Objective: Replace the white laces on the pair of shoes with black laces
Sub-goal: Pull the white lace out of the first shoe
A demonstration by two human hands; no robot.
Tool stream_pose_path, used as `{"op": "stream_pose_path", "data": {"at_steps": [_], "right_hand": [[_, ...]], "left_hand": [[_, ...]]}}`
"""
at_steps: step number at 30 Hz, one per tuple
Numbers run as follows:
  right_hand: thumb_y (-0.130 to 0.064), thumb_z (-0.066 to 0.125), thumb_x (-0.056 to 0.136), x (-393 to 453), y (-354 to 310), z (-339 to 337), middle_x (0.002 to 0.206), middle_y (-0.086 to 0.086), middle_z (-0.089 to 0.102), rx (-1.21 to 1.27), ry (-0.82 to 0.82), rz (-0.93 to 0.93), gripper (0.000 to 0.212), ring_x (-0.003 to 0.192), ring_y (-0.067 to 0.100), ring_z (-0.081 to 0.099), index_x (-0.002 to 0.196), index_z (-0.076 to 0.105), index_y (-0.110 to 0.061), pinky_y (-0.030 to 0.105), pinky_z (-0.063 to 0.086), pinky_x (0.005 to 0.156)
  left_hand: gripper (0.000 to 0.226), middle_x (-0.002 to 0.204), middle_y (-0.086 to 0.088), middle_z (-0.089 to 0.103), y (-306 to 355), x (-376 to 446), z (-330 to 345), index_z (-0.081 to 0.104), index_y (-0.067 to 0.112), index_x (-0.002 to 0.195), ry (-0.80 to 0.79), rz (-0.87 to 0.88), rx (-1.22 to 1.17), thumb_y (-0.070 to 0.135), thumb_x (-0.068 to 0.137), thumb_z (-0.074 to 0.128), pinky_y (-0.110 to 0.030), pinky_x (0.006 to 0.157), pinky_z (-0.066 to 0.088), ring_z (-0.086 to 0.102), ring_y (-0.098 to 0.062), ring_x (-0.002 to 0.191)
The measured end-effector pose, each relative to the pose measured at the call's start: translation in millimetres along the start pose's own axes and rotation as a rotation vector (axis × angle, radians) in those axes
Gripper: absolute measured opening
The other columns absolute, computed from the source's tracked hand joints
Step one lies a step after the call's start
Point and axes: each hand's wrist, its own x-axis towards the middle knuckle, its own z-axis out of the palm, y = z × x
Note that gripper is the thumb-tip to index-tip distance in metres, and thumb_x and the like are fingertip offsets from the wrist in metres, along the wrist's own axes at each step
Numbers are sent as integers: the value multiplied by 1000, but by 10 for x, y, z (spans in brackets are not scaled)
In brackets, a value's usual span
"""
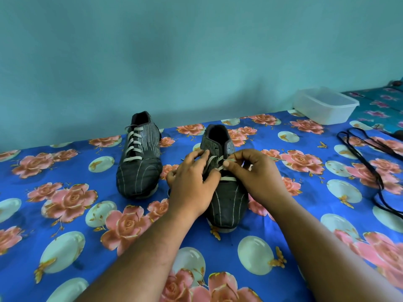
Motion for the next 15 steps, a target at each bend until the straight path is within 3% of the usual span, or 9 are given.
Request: {"op": "stream_pose_path", "data": {"at_steps": [4,7,9,10,12,13,15], "right_hand": [[-27,75,92,-7,18,-67,94,-6,66,107,-45,-7,5,86,6,62,88,75,-25,29,48,81],[-31,66,92,-44,6,-77,99,7,65,201,-135,12,9,89,17,62,88,70,-24,49,51,87],[-39,59,92,-55,-10,-61,96,22,61,276,-148,78,23,82,26,57,91,65,-17,65,48,80],[-45,60,92,-53,-12,-51,94,24,61,279,-134,83,32,81,27,56,91,64,-13,68,47,80],[-61,64,90,-39,6,-39,91,8,66,137,-70,2,43,94,21,60,90,67,-18,52,47,86],[-65,63,87,-35,24,-37,95,-5,67,25,-31,-40,40,104,17,57,91,69,-26,38,46,90],[-61,65,86,-18,43,-38,104,-18,65,-121,18,-97,27,113,13,50,95,72,-36,30,38,96]], "left_hand": [[68,155,14,41,15,-2,2,50,33,148,-2,-3,-10,54,85,39,-41,113,18,37,-10,142],[68,156,14,41,11,-6,-6,50,34,148,-6,-6,-7,54,84,39,-43,113,19,37,-11,143],[68,156,14,41,11,-5,-10,50,35,148,-10,-12,-7,55,83,39,-43,113,19,37,-11,142],[68,156,14,40,13,-4,-11,50,35,148,-13,-16,-4,55,83,39,-43,114,18,37,-11,143],[69,157,15,40,20,0,-15,49,35,148,-17,-16,4,56,83,39,-44,115,18,36,-11,143],[69,157,15,39,22,1,-18,49,35,148,-19,-15,5,56,84,38,-44,115,18,36,-10,143],[69,157,15,39,20,1,-17,49,34,149,-24,-12,-1,55,84,38,-44,116,18,35,-10,143]]}}
